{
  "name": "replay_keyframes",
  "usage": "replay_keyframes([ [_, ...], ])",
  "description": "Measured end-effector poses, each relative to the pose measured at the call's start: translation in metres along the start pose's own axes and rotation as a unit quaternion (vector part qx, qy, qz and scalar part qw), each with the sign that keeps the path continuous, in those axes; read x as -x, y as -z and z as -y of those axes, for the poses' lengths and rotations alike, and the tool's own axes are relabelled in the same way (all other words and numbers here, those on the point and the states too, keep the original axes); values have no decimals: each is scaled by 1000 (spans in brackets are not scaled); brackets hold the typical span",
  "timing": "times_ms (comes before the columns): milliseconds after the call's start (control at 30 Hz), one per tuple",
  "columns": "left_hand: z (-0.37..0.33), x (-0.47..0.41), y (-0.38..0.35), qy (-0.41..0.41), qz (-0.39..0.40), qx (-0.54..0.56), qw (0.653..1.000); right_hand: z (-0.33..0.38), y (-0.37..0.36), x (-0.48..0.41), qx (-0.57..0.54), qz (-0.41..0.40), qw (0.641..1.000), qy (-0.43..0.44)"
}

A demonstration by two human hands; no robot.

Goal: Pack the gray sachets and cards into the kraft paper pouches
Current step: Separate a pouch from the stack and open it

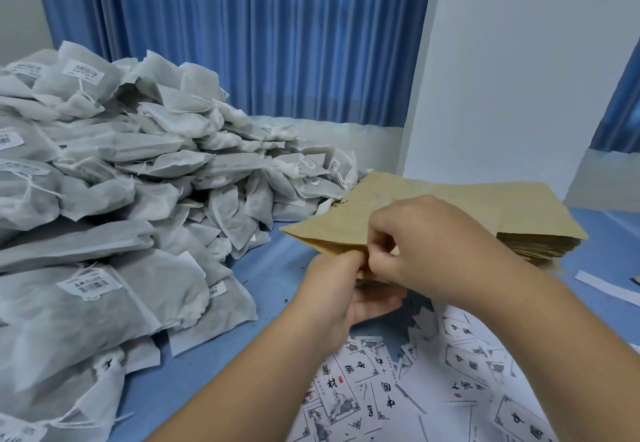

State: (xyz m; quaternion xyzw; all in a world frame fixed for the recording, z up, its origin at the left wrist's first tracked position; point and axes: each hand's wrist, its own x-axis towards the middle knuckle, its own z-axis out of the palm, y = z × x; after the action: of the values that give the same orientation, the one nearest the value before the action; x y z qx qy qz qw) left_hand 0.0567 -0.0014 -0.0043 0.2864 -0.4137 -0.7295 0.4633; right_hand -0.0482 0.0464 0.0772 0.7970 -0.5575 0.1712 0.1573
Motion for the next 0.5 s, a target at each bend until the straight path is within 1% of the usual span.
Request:
replay_keyframes([
  [67,-3,-1,3,-14,7,-7,1000,3,0,0,14,-17,1000,-8],
  [133,-6,-2,4,-21,5,4,1000,8,-3,0,23,-6,1000,-14],
  [233,-10,-2,7,-16,-22,11,1000,15,-9,1,44,20,999,-22],
  [333,-13,-1,9,-18,-10,-18,1000,12,-11,-1,53,4,997,-58],
  [433,-13,1,10,26,-22,-61,998,3,-4,-2,62,-17,994,-87],
  [500,-11,1,12,53,-39,-62,996,-2,2,-1,46,-42,992,-112],
])
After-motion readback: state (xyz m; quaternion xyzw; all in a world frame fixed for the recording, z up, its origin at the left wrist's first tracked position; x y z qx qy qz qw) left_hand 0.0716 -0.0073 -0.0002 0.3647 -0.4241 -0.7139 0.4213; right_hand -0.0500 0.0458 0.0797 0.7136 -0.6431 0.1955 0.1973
